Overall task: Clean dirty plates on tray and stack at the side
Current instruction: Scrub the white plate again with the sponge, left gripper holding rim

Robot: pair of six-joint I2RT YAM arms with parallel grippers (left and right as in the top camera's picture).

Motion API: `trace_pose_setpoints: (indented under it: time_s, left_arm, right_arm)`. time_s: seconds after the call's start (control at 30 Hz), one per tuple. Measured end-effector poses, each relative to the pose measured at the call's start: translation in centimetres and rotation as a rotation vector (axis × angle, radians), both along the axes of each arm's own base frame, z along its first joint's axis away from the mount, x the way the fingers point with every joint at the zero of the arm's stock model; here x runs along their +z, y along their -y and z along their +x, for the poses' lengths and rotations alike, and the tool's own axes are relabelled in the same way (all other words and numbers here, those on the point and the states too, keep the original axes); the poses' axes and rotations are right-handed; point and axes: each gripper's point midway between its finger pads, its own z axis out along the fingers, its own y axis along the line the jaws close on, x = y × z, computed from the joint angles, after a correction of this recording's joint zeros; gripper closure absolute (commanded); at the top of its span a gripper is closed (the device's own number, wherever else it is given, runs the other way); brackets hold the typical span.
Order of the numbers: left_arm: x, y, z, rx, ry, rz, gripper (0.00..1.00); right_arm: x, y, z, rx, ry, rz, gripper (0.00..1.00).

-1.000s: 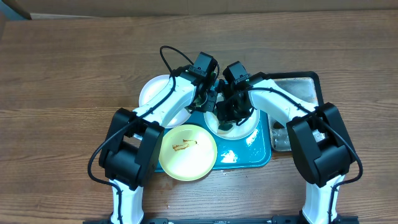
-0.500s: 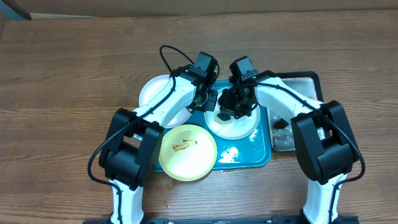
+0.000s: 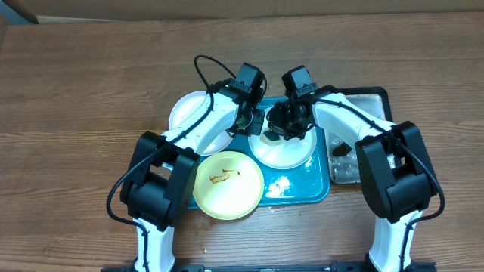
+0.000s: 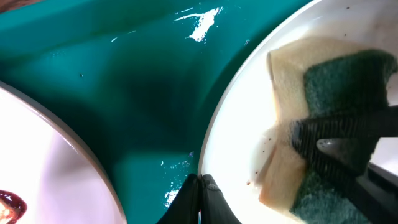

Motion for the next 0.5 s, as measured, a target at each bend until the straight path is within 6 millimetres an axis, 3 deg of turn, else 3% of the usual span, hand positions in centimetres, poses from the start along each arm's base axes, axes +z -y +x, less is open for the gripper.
trace_pose_setpoints:
  time_s: [0.5]
  left_arm:
    - [0.0, 0.0, 0.0, 0.0, 0.0, 0.0, 0.96]
  right_arm:
    - [0.2, 1.8, 0.2, 0.176, 0.079, -0.134, 0.96]
